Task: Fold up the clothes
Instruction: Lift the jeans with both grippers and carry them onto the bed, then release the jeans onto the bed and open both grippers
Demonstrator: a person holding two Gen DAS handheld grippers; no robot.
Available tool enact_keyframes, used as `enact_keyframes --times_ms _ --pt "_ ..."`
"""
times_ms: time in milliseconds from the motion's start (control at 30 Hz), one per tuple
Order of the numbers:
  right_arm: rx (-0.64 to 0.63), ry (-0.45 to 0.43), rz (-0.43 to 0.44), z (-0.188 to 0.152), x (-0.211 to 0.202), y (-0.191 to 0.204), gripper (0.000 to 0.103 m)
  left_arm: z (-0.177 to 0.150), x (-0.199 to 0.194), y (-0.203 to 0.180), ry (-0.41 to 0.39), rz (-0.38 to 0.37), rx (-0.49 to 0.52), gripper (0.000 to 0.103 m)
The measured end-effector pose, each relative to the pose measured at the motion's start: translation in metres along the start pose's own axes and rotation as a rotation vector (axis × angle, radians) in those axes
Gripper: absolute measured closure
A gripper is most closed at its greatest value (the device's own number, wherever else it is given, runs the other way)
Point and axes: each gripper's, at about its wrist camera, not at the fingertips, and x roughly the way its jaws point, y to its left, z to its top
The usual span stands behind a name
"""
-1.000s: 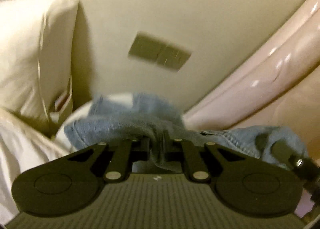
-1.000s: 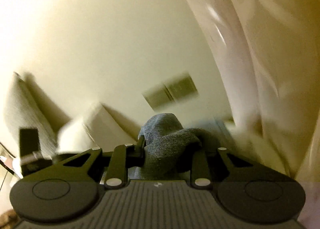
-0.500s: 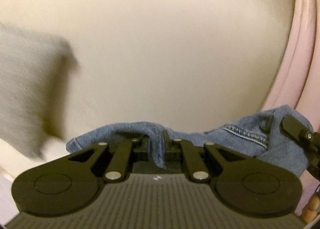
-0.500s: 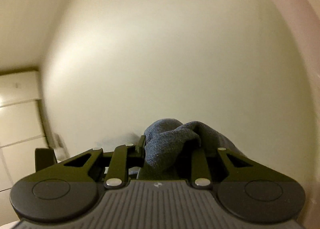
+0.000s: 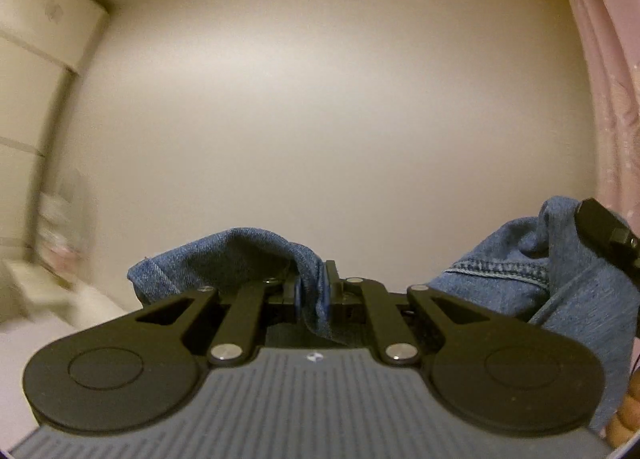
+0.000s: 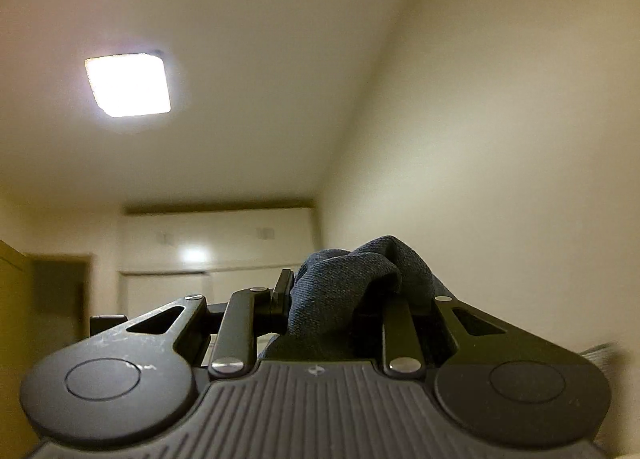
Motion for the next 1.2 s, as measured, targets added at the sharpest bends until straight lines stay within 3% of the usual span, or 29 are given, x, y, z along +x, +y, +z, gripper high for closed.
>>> enact_keyframes --times_ms 100,200,333,400,467,533,600,667,700,833,933,1067,1200 --pt "0.063 0.021 0.078 -0.011 0.023 0.052 0.078 0.029 -0.064 0.043 -0.015 0.105 0.025 0.096" --pt "0.125 0.101 0.131 -0.018 0.038 0.106 0.078 0.034 -0.11 0.082 0.013 0.199 0.015 0.096" --pt "0.226 0.284 0.175 -0.068 0.054 0.139 0.078 0.01 -0.152 0.125 0.122 0.331 -0.017 0.096" --pt "0.291 0.412 0.181 -0.101 0.055 0.163 0.078 -0.026 -0.164 0.152 0.247 0.401 -0.064 0.095" --pt "0.338 0.562 0.173 -0.147 0.051 0.176 0.077 -0.066 -0.174 0.18 0.384 0.471 -0.115 0.092" --pt "0.361 0.792 0.137 -0.212 0.05 0.178 0.069 -0.106 -0.184 0.208 0.521 0.54 -0.167 0.089" --pt "0.36 1.065 0.093 -0.282 0.051 0.182 0.034 -0.167 -0.19 0.233 0.698 0.622 -0.211 0.088" --pt "0.329 1.411 -0.013 -0.362 0.04 0.185 0.035 -0.234 -0.204 0.255 0.87 0.728 -0.257 0.089" --pt "0.318 1.493 -0.065 -0.385 0.026 0.184 0.034 -0.261 -0.219 0.262 0.923 0.756 -0.298 0.089" --pt "0.334 1.587 -0.099 -0.411 -0.034 0.165 0.032 -0.327 -0.282 0.248 1.019 0.832 -0.48 0.087" --pt "0.305 1.576 -0.085 -0.407 -0.022 0.177 0.028 -0.35 -0.328 0.22 1.044 0.875 -0.554 0.085" --pt "0.27 1.528 -0.041 -0.395 -0.042 0.185 0.027 -0.367 -0.354 0.17 1.058 0.9 -0.56 0.077" --pt "0.207 1.46 0.034 -0.386 -0.049 0.177 0.023 -0.348 -0.356 0.123 1.033 0.95 -0.505 0.071"
